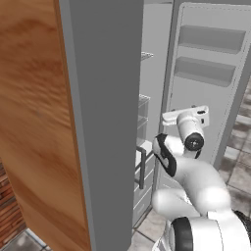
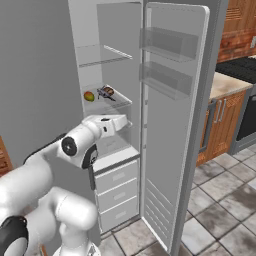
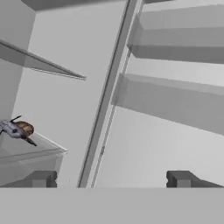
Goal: Open the fridge, remove the mango, potato, and fish, and place them on any counter.
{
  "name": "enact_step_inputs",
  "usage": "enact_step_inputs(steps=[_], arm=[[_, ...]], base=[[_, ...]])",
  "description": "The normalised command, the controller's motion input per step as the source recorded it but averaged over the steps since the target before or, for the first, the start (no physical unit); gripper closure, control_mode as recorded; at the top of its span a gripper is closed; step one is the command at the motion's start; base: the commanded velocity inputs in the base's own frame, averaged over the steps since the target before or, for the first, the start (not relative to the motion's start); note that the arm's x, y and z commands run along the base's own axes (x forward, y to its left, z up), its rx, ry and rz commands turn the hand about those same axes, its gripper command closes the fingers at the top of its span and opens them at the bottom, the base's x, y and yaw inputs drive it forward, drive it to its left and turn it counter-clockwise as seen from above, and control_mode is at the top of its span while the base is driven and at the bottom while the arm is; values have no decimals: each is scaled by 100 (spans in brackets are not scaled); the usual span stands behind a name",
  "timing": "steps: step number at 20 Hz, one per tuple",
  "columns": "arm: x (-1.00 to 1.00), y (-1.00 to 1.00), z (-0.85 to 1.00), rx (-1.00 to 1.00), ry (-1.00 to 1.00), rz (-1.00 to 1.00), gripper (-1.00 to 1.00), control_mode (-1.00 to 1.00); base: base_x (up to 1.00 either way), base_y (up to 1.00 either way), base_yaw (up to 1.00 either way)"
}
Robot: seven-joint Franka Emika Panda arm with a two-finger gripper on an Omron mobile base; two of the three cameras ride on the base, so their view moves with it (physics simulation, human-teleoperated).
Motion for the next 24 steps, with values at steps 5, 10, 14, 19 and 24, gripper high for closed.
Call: enact_step_inputs(steps=[5,10,14,19,24], arm=[[-41,45,100,11,11,0,-100,-100],[-35,35,100,20,49,0,-100,-100],[-30,35,53,23,77,0,-100,-100],[-57,13,-30,19,60,1,-100,-100],[-93,2,-96,8,33,3,-100,-100]], base=[[0,0,0],[0,0,0],[0,0,0],[0,0,0],[0,0,0]])
